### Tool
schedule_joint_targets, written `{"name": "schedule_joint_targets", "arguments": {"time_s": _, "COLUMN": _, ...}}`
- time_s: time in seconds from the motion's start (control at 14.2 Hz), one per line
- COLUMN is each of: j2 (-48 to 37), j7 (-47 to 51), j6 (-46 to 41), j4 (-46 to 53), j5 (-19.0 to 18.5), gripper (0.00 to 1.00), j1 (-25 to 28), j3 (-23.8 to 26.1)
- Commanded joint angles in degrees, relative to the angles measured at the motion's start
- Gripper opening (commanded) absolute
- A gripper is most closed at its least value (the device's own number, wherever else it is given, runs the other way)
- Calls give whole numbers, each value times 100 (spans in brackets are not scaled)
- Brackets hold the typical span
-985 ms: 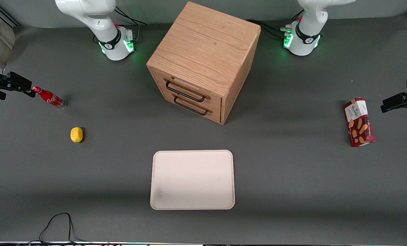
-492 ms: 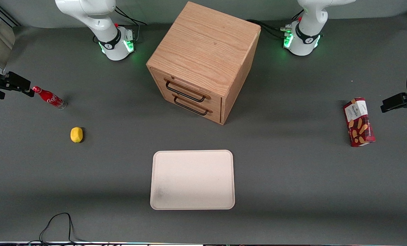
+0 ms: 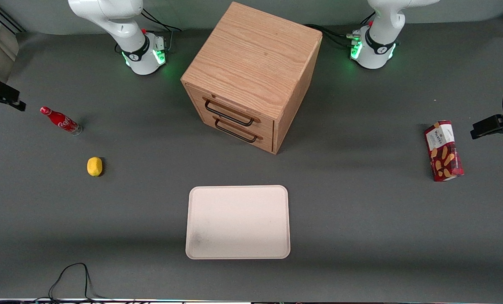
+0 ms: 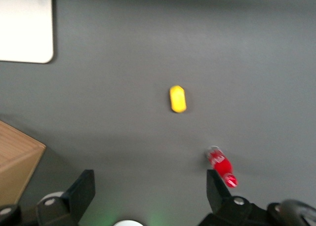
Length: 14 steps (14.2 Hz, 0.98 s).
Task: Place coke bottle on tray
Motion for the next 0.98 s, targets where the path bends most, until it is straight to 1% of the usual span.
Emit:
{"name": "schedule_joint_targets", "arguments": {"time_s": 0.0, "j2": -940, "j7": -661, "j6": 411, "j4": -1060, "j5": -286, "gripper": 100, "j1": 39, "j3": -479}}
{"name": "schedule_joint_targets", "arguments": {"time_s": 0.07, "j2": -1143, "j7": -898, "j6": 499, "j4": -1271, "j5": -382, "gripper": 100, "j1": 39, "j3": -725}}
{"name": "schedule_joint_targets", "arguments": {"time_s": 0.28, "j2": -1451, "j7": -1672, "j6": 535, "j4": -1518, "j5": -488, "gripper": 100, "j1": -180, "j3": -1192}}
{"name": "schedule_joint_targets", "arguments": {"time_s": 0.42, "j2": -1845, "j7": -1814, "j6": 666, "j4": -1904, "j5": -839, "gripper": 100, "j1": -198, "j3": -1447}}
{"name": "schedule_joint_targets", "arguments": {"time_s": 0.56, "j2": -2215, "j7": -1946, "j6": 728, "j4": -2248, "j5": -1033, "gripper": 100, "j1": -207, "j3": -1737}}
{"name": "schedule_joint_targets", "arguments": {"time_s": 0.63, "j2": -2269, "j7": -1955, "j6": 720, "j4": -2301, "j5": -1112, "gripper": 100, "j1": -216, "j3": -1773}}
{"name": "schedule_joint_targets", "arguments": {"time_s": 0.91, "j2": -2506, "j7": -2201, "j6": 676, "j4": -2460, "j5": -1139, "gripper": 100, "j1": -216, "j3": -1940}}
